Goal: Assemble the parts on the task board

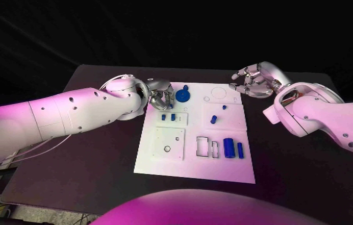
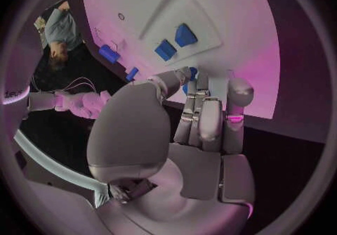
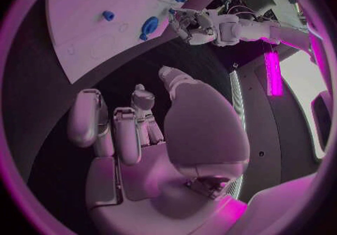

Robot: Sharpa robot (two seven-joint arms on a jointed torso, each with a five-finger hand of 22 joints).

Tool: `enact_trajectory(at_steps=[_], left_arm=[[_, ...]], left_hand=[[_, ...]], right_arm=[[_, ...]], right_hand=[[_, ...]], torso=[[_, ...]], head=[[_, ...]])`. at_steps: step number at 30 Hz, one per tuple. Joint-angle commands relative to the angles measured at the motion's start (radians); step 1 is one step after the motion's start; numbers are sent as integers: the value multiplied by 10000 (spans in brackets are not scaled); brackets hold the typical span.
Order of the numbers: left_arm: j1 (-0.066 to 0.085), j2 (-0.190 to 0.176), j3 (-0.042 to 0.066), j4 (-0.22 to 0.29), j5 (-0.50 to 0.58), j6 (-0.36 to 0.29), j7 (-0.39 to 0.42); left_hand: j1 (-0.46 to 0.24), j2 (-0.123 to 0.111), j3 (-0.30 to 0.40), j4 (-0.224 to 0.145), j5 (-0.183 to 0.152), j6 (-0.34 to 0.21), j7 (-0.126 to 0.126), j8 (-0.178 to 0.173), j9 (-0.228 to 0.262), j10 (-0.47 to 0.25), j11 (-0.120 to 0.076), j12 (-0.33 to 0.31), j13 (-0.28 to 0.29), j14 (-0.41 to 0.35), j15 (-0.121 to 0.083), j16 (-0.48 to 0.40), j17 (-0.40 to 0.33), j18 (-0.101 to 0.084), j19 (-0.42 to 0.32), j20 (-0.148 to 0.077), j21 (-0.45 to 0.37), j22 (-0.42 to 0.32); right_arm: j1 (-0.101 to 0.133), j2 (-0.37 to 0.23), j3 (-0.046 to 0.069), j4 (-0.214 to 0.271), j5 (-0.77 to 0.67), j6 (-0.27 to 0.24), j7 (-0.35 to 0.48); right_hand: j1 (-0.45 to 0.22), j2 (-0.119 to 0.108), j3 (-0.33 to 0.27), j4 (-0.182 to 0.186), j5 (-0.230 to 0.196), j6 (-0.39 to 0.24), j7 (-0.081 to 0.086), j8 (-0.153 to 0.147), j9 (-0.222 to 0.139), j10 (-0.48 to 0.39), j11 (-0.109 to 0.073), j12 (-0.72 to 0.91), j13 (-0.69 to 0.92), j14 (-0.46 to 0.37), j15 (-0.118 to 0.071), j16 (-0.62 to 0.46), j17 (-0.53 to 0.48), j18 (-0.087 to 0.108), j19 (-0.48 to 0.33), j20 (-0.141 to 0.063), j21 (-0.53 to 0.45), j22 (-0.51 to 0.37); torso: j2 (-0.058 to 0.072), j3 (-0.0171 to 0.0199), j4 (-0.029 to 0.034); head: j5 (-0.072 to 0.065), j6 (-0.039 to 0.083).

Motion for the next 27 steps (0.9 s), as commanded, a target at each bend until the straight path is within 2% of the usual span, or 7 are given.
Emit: enact_trajectory(at_steps=[1,6,15,17,19,27], left_arm=[[-10,36,-16,-17,39,301,-144],[-10,74,-27,-48,40,351,-145],[-11,74,-33,-49,51,262,-58],[-13,65,-34,-34,94,198,-11],[-17,53,-34,-18,130,126,21],[-25,3,-33,6,180,-21,28]], left_hand=[[-82,-10,-85,4,-68,56,8,-37,0,73,10,-68,14,-44,7,12,-9,-59,-82,11,-56,1058],[-143,-84,-109,20,-96,-178,76,-266,-106,8,93,-267,2,-96,88,22,-74,-63,-135,66,-95,1044],[-186,-154,-124,27,-84,-309,111,-388,-165,-20,127,-378,-5,-132,116,17,-141,-60,-150,95,-100,1040],[-236,-238,-140,34,-68,-478,154,-500,-216,-85,165,-473,-15,-177,148,-1,-211,-51,-194,118,-162,1024],[-290,-321,-138,45,-20,-837,94,-683,-295,-238,244,-639,-38,-296,217,-64,-403,-43,-264,177,-246,1003],[-381,-415,-189,69,48,-964,151,-716,-309,-391,341,-754,-54,-477,297,-179,-721,-25,-364,243,-382,969]], right_arm=[[-5,4,2,9,-84,78,39],[-5,5,2,10,-84,82,39],[-5,-3,2,8,-84,83,44],[-5,-4,2,9,-84,82,48],[-5,-6,2,9,-84,83,51],[-5,-23,2,13,-84,79,55]], right_hand=[[42,-42,49,4,57,-42,0,58,9,85,-7,22,-8,623,-40,-34,1121,49,-70,7,-39,1051],[42,-42,49,4,57,-42,0,58,9,85,-7,22,-8,623,-40,-34,1121,49,-70,7,-39,1051],[42,-42,49,4,57,-42,0,58,9,85,-7,22,-8,623,-40,-34,1121,49,-70,7,-39,1051],[42,-42,49,4,57,-42,0,58,9,85,-7,22,-8,623,-40,-34,1121,49,-70,7,-39,1051],[42,-42,49,4,57,-42,0,58,9,85,-7,22,-8,623,-40,-34,1121,49,-70,7,-39,1051],[42,-42,49,4,57,-42,0,58,9,85,-7,22,-8,623,-40,-34,1121,49,-70,7,-39,1051]], torso=[[-4,-1,7],[-10,1,8],[-19,5,6],[-16,4,9],[-14,5,9],[-6,4,-1]], head=[[-5,1],[-7,1],[-12,1],[-10,1],[-10,1],[-19,1]])
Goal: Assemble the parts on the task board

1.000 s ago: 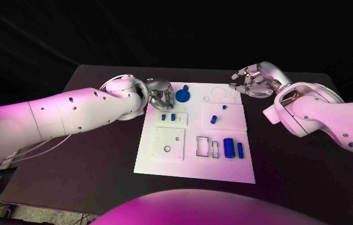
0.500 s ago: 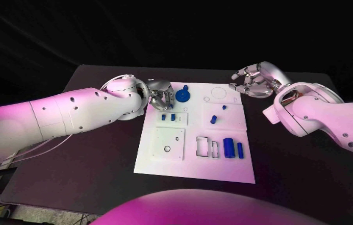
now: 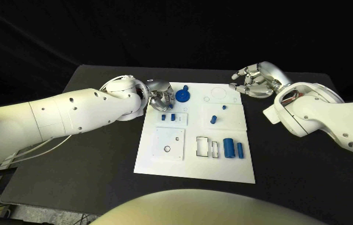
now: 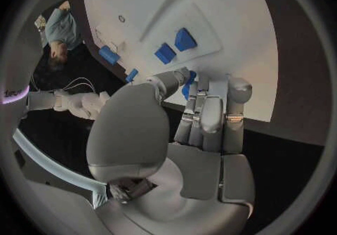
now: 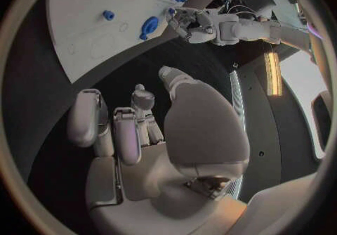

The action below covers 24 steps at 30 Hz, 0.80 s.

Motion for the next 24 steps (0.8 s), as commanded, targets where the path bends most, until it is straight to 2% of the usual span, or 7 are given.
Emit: enact_trajectory(at_steps=[1,3,5,12,16,23,24], left_arm=[[-4,-6,5,28,98,-96,64],[-5,-13,5,28,100,-101,41],[-5,-18,6,27,101,-100,8],[-5,-47,6,41,103,-143,-41],[-5,-113,7,81,121,-194,-25],[-4,-549,73,267,1543,-477,450],[-3,-618,94,292,1851,-524,551]], left_hand=[[-48,-85,-87,13,48,-108,17,-57,-15,-112,37,-88,-11,-120,0,-74,-79,-20,-97,42,-96,966],[-70,-106,-108,18,58,-164,4,-65,-18,-214,83,-130,-19,-236,39,-152,-267,-11,-155,74,-172,948],[-97,-135,-181,20,41,-281,-37,-69,-19,-532,182,-205,-33,-777,135,-565,-1151,36,-386,155,-480,876],[-127,-149,-486,57,11,-598,-90,-84,-55,-1162,308,-274,-84,-1136,249,-675,-1607,100,-669,284,-815,800],[-132,-143,-719,92,31,-675,-117,-46,-66,-1369,338,-248,-90,-1241,279,-672,-1738,125,-758,324,-919,775],[369,220,-2779,659,277,-899,-152,184,-199,-2160,458,290,-74,-1582,401,-462,-2191,190,-1003,466,-1252,710],[470,276,-3153,821,530,-900,-107,223,-232,-2234,495,409,-67,-1665,441,-437,-2318,193,-1038,500,-1296,702]], right_arm=[[-5,-7,1,13,-82,78,56],[-5,-9,1,13,-82,83,53],[-5,-11,1,13,-88,105,32],[-5,-17,1,-3,-156,189,-29],[-5,-20,1,-44,-252,332,-60],[-5,-26,1,-219,-1238,1179,-175],[-5,-26,1,-248,-1455,1346,-196]], right_hand=[[30,-52,61,5,54,-45,-2,65,20,96,-10,17,-29,622,-43,-43,1110,52,-73,3,-61,1042],[30,-52,61,5,54,-45,-2,65,20,96,-10,17,-29,622,-43,-43,1110,52,-73,3,-61,1042],[28,-56,62,5,53,-47,-2,65,21,85,-9,4,-46,631,-43,-29,1139,48,-64,2,-44,1050],[37,-94,65,-12,34,-91,6,50,22,-136,-5,-248,-331,618,-41,-56,1087,67,-104,0,-142,1011],[91,-144,228,-29,-44,-160,33,72,73,-1599,27,-2301,-2392,458,-12,-335,574,137,-267,14,-557,864],[546,-510,1171,-488,-513,25,207,188,79,-1834,281,-6039,-5374,355,185,-554,134,164,-296,184,-885,850],[604,-536,1295,-588,-533,89,217,206,66,-1855,306,-6349,-5616,361,200,-542,144,160,-275,195,-859,875]], torso=[[7,0,-4],[8,0,1],[9,1,2],[6,-5,5],[3,-8,-6],[-8,-13,-4],[-7,-11,0]], head=[[-7,1],[-8,1],[-13,1],[-8,1],[-7,1],[-59,1],[-81,1]])
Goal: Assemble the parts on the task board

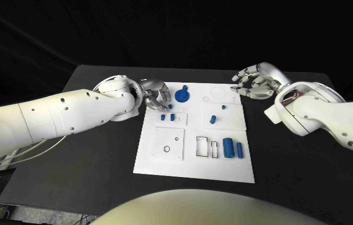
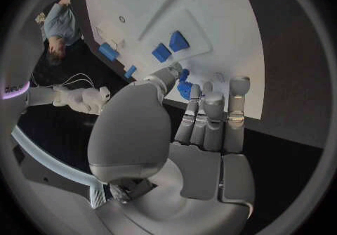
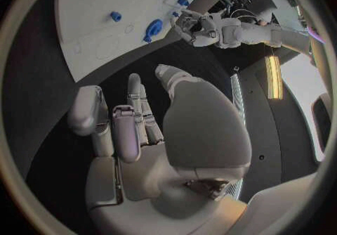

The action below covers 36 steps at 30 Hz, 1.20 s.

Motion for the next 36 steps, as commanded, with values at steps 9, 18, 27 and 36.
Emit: enact_trajectory(at_steps=[9,18,27,36], left_arm=[[27,-800,227,363,6245,-1348,2293],[33,-1211,282,673,11173,-1768,3663],[31,-1392,289,1055,12593,-1948,4542],[30,-1417,289,1219,12889,-1969,4914]], left_hand=[[992,415,-2161,2022,607,27,334,339,-296,-490,85,1191,124,-2060,107,-1397,-3013,561,-1496,116,-2526,41],[1424,410,-1273,1965,1019,125,727,506,-507,-529,112,1852,116,-2865,176,-2734,-3905,576,-2018,202,-3913,-757],[1251,419,-883,1920,947,304,594,710,-553,197,-85,2251,105,-2586,12,-2933,-4070,597,-1838,74,-4103,-1072],[1268,414,-636,1839,1000,450,526,825,-547,389,-145,2266,39,-2505,-42,-3007,-4114,592,-1753,17,-4149,-1172]], right_arm=[[-5,103,-2,-245,-3592,2138,-402],[-69,430,-29,-404,-5743,2769,-789],[-316,850,-41,-620,-6360,2927,-902],[-507,1170,-45,-830,-6393,2658,-1000]], right_hand=[[201,-104,1079,-880,-586,764,-19,103,-193,391,114,-2176,-1820,436,132,102,265,97,228,144,344,1108],[-28,-150,1176,-1349,-815,863,6,-97,-372,510,179,-3090,-2530,314,178,-86,-145,146,88,169,18,1066],[-31,-76,1168,-1492,-779,846,37,-188,-459,469,213,-3340,-2706,321,206,-74,-121,127,138,205,108,1115],[-64,134,1597,-1665,-1089,1050,10,-218,-564,803,189,-3630,-2991,400,174,-15,-33,83,292,170,321,1223]], torso=[[-2,2,-17],[32,-10,-30],[29,-15,0],[17,-6,-36]], head=[[-220,9],[-350,141],[-405,128],[-354,116]])
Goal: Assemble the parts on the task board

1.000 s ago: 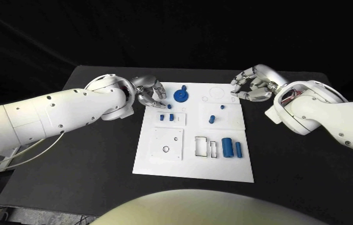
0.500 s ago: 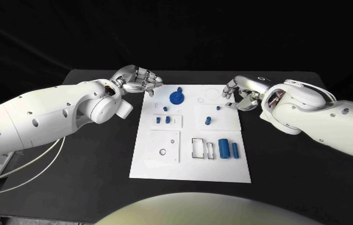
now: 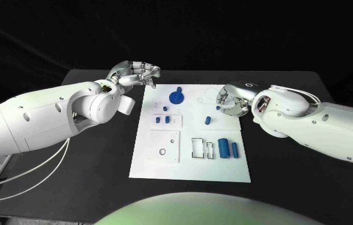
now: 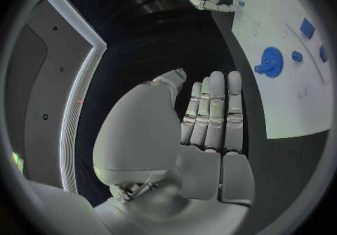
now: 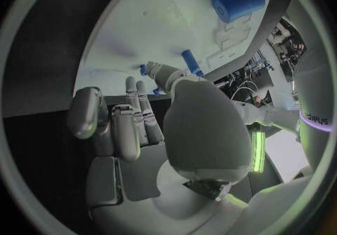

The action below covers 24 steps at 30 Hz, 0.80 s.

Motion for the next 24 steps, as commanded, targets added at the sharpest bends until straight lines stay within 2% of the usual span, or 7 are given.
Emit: enact_trajectory(at_steps=[1,9,14,24], left_arm=[[11,-5,11,56,566,-97,602],[11,14,11,58,603,-135,545],[11,15,10,65,608,-115,499],[12,15,10,71,729,-230,355]], left_hand=[[-66,-36,60,11,50,70,10,64,-4,76,-16,43,-10,79,16,-55,-8,127,65,-17,-63,-8],[-61,-49,168,-25,111,103,-6,75,-7,124,-33,25,-47,107,-3,-80,-21,125,95,-37,-76,-41],[-65,-57,191,-31,131,97,-3,70,-10,128,-33,17,-57,111,-5,-87,-25,124,101,-41,-79,-48],[-57,-64,262,-63,157,82,3,61,-17,116,-28,-16,-87,127,-7,-101,-31,122,120,-50,-84,-65]], right_arm=[[-30,100,0,-59,-315,27,-154],[-89,319,0,-223,-269,20,-164],[-149,433,-2,-339,-262,70,-175],[-231,509,-7,-403,-273,435,-313]], right_hand=[[-30,103,136,-15,-25,132,9,-27,-17,150,8,-77,-56,395,23,56,37,73,120,23,102,1246],[-101,167,497,-122,-145,290,-28,9,-24,444,-27,-178,-173,437,-2,107,113,41,224,15,286,1335],[-159,227,792,-227,-235,415,-73,62,5,684,-74,-241,-235,468,-39,145,175,-9,352,-15,547,1446],[-283,275,982,-334,-325,600,-154,180,96,1003,-157,-277,-247,486,-105,168,210,-64,490,-70,838,1570]], torso=[[-12,11,-20],[-5,18,0],[-10,11,-9],[-10,11,-6]], head=[[16,-6],[31,12],[36,-16],[67,-73]])
